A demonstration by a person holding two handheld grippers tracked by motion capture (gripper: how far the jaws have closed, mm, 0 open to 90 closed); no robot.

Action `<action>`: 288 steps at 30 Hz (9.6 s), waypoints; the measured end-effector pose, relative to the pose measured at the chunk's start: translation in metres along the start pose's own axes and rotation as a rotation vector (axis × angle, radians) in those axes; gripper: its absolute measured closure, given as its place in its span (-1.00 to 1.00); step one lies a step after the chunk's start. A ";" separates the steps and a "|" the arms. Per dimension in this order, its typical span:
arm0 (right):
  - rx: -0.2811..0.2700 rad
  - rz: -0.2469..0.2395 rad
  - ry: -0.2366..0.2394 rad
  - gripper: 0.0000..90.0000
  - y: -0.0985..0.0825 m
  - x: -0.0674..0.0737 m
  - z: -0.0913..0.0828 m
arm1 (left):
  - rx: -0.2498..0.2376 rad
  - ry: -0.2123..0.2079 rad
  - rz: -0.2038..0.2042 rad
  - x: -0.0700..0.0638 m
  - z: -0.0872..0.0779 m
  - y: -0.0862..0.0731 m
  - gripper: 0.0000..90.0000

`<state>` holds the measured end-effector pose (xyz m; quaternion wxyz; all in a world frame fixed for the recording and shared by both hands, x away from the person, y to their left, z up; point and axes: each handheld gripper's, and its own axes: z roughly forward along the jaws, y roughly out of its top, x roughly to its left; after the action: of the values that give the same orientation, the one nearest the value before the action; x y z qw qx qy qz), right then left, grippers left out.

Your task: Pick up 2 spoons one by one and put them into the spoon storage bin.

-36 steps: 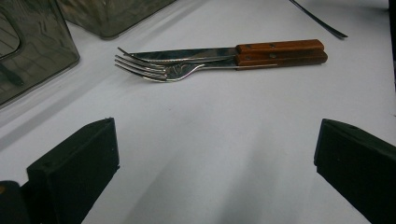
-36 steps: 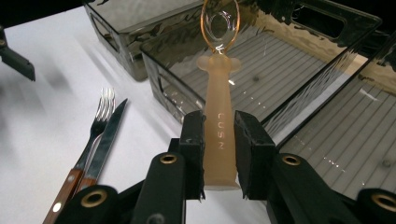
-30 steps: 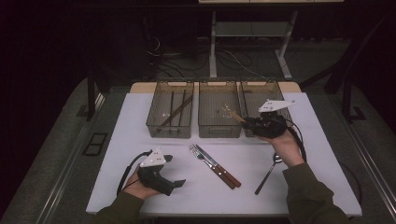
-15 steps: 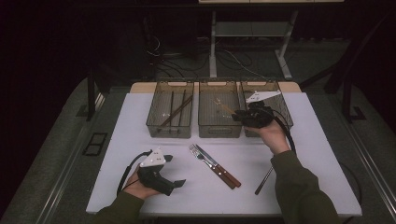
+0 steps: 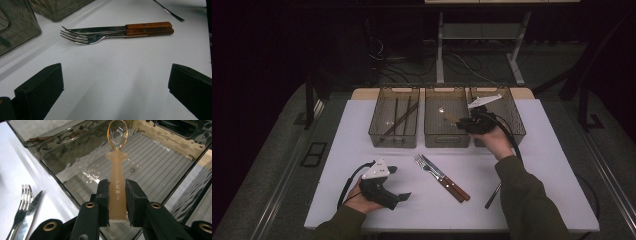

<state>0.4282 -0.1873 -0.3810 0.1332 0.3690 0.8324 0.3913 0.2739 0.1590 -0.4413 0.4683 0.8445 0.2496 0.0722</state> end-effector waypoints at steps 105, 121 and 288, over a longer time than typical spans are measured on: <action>0.238 0.003 -0.103 1.00 -0.133 -0.027 -0.075 | -0.001 0.005 -0.001 -0.001 0.000 0.000 -1.00; 0.253 0.010 -0.118 1.00 -0.145 -0.030 -0.088 | 0.001 0.005 0.000 -0.001 0.000 0.000 -1.00; 0.033 0.149 -0.239 0.88 -0.014 -0.013 -0.040 | 0.020 -0.007 0.017 -0.001 0.003 0.001 -1.00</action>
<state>0.4095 -0.2243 -0.3658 0.1960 0.4760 0.7871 0.3397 0.2743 0.1562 -0.4423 0.4601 0.8514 0.2416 0.0708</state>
